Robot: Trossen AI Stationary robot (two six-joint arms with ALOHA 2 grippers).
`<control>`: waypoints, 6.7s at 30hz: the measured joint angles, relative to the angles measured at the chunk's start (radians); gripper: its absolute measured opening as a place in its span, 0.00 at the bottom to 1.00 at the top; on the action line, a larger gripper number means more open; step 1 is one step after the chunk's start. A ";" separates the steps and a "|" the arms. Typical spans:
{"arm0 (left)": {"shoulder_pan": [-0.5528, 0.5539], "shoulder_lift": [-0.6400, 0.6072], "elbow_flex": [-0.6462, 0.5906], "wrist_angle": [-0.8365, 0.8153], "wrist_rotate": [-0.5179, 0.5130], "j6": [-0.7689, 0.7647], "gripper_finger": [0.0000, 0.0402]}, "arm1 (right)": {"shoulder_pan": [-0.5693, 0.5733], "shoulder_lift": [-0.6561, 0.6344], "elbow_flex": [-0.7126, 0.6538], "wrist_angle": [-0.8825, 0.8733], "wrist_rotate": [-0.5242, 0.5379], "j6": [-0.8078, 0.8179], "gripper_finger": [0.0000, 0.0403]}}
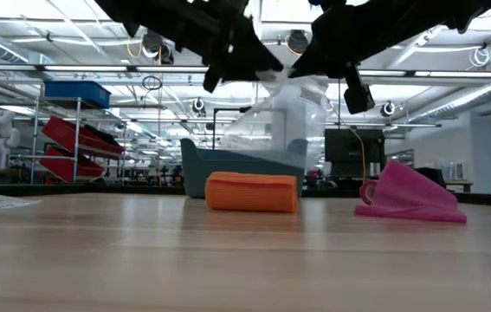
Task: Roll bandage
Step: Put the rolled orange bandage into the right transparent zip lock
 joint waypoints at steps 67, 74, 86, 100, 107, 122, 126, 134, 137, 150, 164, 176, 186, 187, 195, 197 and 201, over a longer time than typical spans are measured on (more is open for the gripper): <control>0.030 -0.017 0.000 -0.001 0.054 0.089 0.01 | -0.001 -0.001 0.001 -0.096 -0.044 0.208 0.00; 0.030 -0.021 0.000 -0.053 0.039 0.063 0.00 | -0.001 0.000 0.000 -0.123 -0.042 0.383 0.03; 0.007 -0.057 0.000 -0.097 -0.199 0.099 0.00 | -0.002 0.000 0.000 -0.324 -0.315 0.886 0.01; -0.131 -0.051 0.001 -0.301 -0.510 0.033 0.00 | 0.025 -0.003 0.000 -0.286 -0.378 1.068 0.00; -0.149 -0.049 0.001 -0.364 -0.514 0.018 0.00 | 0.031 -0.005 0.000 -0.142 -0.379 0.731 0.08; -0.169 -0.028 0.000 -0.348 -0.457 0.167 0.00 | -0.104 0.113 0.149 -0.276 -0.463 0.646 0.43; -0.173 -0.028 0.000 -0.351 -0.438 0.169 0.00 | -0.133 0.132 0.150 -0.264 -0.462 0.631 0.37; -0.175 -0.028 0.000 -0.334 -0.431 0.197 0.00 | -0.171 0.195 0.150 -0.290 -0.465 0.784 0.05; -0.171 -0.028 0.000 -0.341 -0.449 0.224 0.00 | -0.170 0.203 0.150 -0.275 -0.455 0.843 0.02; -0.147 0.001 0.000 -0.393 -0.611 0.062 0.00 | -0.165 0.240 0.152 -0.352 -0.578 1.037 0.00; -0.178 0.150 0.000 -0.361 -0.598 0.048 0.00 | -0.134 0.102 0.148 -0.393 -0.528 1.193 0.21; -0.245 0.112 0.003 -0.350 -0.902 0.200 0.00 | -0.122 0.035 0.149 -0.512 -0.879 1.686 0.56; -0.319 0.147 -0.012 -0.352 -0.901 0.114 0.00 | -0.057 0.088 0.149 -0.410 -0.683 1.673 0.55; -0.323 0.158 -0.015 -0.352 -0.881 0.087 0.00 | -0.051 0.088 0.150 -0.413 -0.645 1.699 0.54; -0.335 0.264 -0.016 -0.351 -0.796 -0.020 0.00 | 0.058 0.147 0.148 -0.408 -0.442 1.881 0.32; -0.335 0.274 -0.010 -0.353 -0.773 -0.034 0.00 | 0.088 0.187 0.149 -0.348 -0.356 1.890 0.26; -0.325 0.274 0.003 -0.306 -0.710 -0.045 0.00 | 0.103 0.293 0.149 -0.217 -0.327 1.875 0.14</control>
